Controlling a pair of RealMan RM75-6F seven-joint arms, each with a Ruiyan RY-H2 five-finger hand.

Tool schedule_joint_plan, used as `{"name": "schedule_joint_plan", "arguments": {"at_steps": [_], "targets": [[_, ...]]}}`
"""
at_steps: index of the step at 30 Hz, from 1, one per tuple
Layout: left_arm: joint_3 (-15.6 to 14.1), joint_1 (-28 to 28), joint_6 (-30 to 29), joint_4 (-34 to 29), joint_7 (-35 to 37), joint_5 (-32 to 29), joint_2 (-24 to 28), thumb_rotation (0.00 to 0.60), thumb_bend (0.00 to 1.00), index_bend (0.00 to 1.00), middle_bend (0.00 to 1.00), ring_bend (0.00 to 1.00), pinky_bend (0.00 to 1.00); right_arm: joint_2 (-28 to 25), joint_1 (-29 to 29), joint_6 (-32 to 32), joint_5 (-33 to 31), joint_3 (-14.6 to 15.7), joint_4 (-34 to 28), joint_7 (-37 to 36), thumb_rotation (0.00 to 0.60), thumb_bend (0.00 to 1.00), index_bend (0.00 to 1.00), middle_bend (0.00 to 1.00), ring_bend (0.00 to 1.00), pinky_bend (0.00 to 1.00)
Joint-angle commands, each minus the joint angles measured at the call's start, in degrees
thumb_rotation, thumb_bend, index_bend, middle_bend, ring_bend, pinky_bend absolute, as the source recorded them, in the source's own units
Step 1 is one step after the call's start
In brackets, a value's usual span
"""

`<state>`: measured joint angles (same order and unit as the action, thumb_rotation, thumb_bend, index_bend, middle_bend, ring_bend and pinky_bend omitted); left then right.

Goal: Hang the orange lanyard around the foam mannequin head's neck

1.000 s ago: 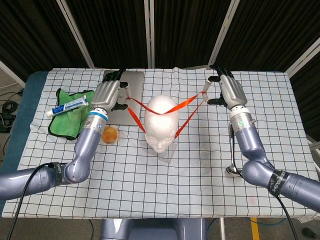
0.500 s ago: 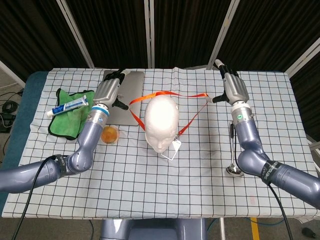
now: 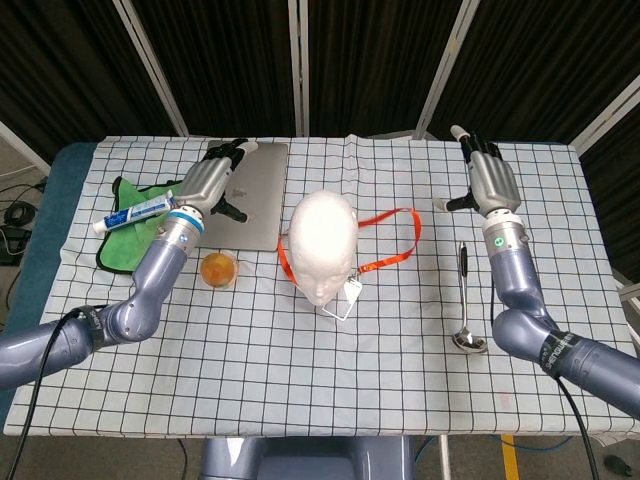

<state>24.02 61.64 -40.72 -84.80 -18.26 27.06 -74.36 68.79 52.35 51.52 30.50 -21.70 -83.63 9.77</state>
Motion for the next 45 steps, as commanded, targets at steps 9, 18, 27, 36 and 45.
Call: {"name": "schedule_joint_plan", "arguments": {"at_steps": [9, 18, 27, 36, 45], "targets": [[-2.1, -4.7, -1.5, -6.2, 5.7, 8.2, 6.0, 0.6, 0.0, 0.0, 0.0, 0.0, 0.0, -4.5, -4.2, 1.7, 4.9, 2.4, -5.6, 0.3, 0.6, 0.13, 0.03, 0.0, 0.0, 0.0], [-8.9, -16.8, -21.8, -14.8, 3.2, 25.8, 10.6, 0.6, 0.0, 0.0, 0.0, 0.0, 0.0, -10.4, -13.0, 3.6, 19.0, 9.0, -11.1, -3.1, 0.6, 0.61, 0.06, 0.0, 0.0, 0.0], [-15.9, -27.1, -34.8, -22.8, -0.6, 33.7, 13.4, 0.6, 0.0, 0.0, 0.0, 0.0, 0.0, -11.9, -20.5, 5.5, 39.8, 17.3, -12.4, -9.3, 0.6, 0.77, 0.11, 0.05, 0.0, 0.0], [-21.0, -35.8, -44.0, -24.9, -2.7, 39.6, 11.7, 0.6, 0.0, 0.0, 0.0, 0.0, 0.0, -8.5, -20.0, 1.6, 54.7, 22.8, -12.4, -15.9, 0.6, 0.99, 0.14, 0.11, 0.0, 0.07], [-22.5, -39.3, -45.8, -21.8, -3.7, 40.7, 8.7, 0.6, 0.0, 0.0, 0.0, 0.0, 0.0, -2.2, -15.6, -5.2, 56.8, 22.7, -11.6, -14.1, 0.6, 1.0, 0.14, 0.11, 0.01, 0.08]]}}
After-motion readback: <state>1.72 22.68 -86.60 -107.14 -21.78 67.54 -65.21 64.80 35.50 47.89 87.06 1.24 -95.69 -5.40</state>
